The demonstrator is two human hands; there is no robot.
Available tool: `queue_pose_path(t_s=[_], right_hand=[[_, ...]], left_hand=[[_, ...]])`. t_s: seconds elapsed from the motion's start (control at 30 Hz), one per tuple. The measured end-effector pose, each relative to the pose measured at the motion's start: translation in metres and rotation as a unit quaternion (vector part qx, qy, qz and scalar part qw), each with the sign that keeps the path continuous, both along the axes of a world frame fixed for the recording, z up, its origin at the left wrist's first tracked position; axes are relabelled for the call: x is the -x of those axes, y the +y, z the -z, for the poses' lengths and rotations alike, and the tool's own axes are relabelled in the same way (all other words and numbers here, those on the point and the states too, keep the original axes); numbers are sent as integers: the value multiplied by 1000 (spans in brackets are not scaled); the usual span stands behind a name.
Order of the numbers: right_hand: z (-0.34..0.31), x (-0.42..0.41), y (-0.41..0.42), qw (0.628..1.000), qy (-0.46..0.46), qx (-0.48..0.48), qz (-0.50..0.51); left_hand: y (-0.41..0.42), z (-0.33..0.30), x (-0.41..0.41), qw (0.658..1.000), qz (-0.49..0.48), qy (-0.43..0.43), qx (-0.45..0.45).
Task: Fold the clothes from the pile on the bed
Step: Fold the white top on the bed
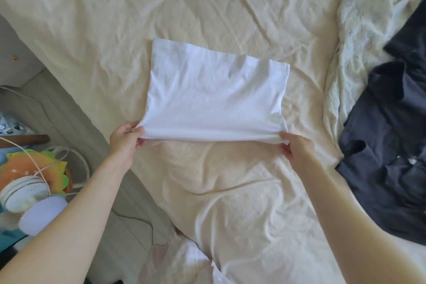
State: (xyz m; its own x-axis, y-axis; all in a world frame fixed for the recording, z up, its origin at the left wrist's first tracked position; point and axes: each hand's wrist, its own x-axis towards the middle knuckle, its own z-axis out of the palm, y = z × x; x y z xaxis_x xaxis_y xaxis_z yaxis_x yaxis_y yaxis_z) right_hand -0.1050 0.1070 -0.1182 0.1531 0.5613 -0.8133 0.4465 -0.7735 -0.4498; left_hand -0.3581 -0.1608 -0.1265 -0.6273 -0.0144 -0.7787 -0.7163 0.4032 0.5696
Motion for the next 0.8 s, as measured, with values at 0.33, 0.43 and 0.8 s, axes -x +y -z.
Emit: queue_pose_path(t_s=[0.33, 0.43, 0.8], right_hand=[[1, 19, -83, 654, -112, -266, -699], [7, 23, -78, 707, -67, -182, -680], [-37, -7, -6, 945, 318, 70, 25]], left_hand=[[12, -7, -24, 979, -164, -94, -81], [29, -31, -37, 993, -76, 59, -61], [165, -68, -160, 777, 524, 333, -108]])
